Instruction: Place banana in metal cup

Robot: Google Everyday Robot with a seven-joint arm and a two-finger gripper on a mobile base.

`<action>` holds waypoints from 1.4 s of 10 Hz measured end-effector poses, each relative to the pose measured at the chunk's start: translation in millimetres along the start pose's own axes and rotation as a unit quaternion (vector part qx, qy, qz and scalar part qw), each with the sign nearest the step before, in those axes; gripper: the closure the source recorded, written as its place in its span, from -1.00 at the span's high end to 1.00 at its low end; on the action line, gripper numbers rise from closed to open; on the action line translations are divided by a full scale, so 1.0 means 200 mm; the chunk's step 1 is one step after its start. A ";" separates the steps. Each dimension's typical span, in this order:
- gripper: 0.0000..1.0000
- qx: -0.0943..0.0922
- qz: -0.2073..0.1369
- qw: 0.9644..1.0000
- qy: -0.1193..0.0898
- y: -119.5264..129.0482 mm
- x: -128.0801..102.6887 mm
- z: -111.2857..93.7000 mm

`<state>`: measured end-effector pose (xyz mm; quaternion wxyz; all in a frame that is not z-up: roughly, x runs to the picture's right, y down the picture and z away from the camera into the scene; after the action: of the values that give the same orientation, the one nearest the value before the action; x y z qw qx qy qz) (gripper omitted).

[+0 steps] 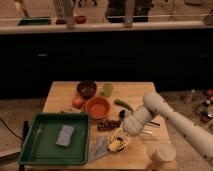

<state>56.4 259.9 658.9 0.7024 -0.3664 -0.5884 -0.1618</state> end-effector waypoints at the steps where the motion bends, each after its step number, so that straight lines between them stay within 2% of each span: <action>1: -1.00 0.001 0.001 1.000 -0.002 0.00 0.00 0.00; 4: -0.98 0.004 0.007 1.000 -0.009 0.01 0.03 0.00; 6: -0.65 0.001 0.011 1.000 -0.012 0.01 0.04 0.01; 10: 0.22 0.002 0.018 1.000 -0.018 0.02 0.06 0.01; 11: 0.38 0.003 0.018 1.000 -0.019 0.02 0.07 0.01; 13: 0.60 0.002 0.018 1.000 -0.020 0.02 0.07 0.01; 14: 0.60 0.002 0.017 1.000 -0.021 0.02 0.07 0.01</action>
<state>60.4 266.8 671.5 0.6932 -0.3785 -0.5970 -0.1410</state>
